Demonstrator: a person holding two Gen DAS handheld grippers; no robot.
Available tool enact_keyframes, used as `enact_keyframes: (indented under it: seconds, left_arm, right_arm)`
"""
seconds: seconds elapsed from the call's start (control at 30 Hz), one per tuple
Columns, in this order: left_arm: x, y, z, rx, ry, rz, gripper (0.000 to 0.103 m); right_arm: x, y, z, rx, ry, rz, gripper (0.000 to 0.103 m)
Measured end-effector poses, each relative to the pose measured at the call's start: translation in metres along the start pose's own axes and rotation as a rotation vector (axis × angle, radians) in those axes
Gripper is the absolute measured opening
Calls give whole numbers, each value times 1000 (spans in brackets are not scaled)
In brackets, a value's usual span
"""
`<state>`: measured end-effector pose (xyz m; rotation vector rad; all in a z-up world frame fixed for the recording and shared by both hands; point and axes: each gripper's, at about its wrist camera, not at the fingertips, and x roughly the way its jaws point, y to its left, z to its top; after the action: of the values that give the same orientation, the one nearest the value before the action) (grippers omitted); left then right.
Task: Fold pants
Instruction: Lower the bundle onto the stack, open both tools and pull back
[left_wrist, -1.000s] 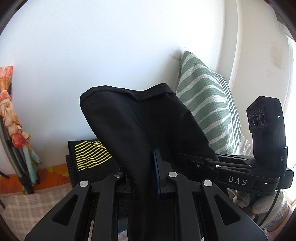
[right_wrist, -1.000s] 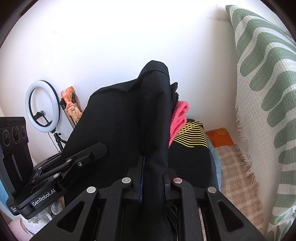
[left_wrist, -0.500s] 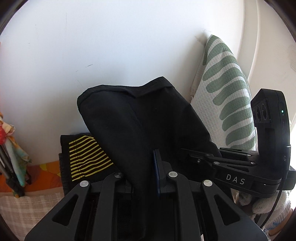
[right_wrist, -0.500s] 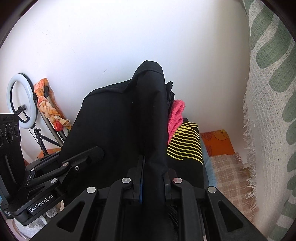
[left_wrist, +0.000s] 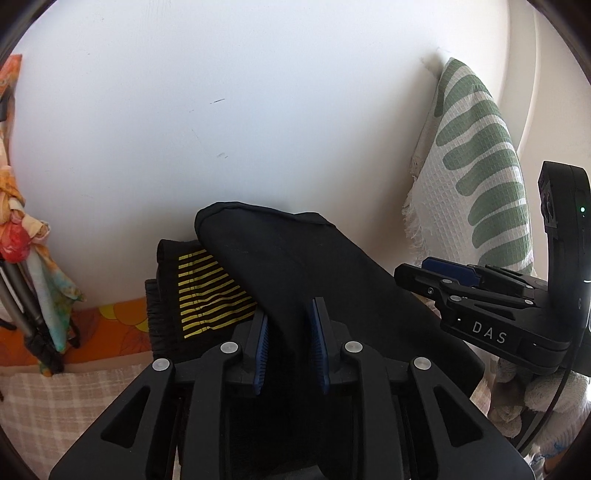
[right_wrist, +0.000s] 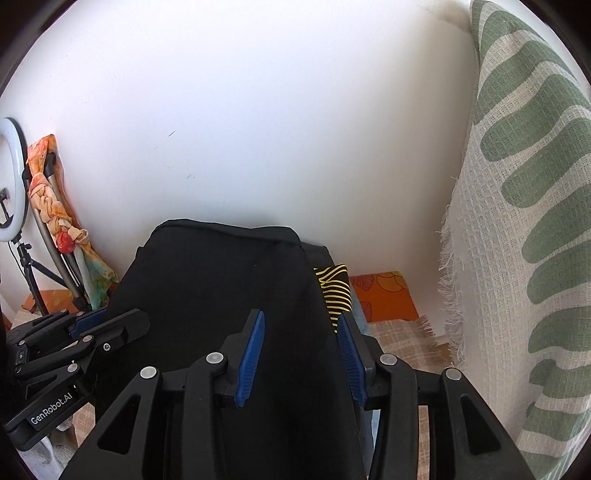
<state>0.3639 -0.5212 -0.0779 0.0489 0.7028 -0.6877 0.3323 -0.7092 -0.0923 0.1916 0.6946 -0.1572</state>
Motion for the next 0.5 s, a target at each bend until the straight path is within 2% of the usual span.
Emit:
enact_keyframes:
  seconds: [0.1, 0.2, 0.27, 0.5]
  left_arm:
    - [-8, -3, 0, 15, -23, 14, 43]
    - [-23, -4, 1, 42, -47, 23, 43]
    - [-35, -3, 1, 50, -57, 20, 43]
    - [-70, -10, -1, 68, -84, 8, 51]
  right_arm:
    - [-4, 1, -2, 3, -6, -8, 48]
    - [-12, 4, -4, 13, -15, -7, 49]
    - [-19, 5, -8, 26, -21, -3, 53]
    - [-46, 10, -22, 55, -45, 12, 56]
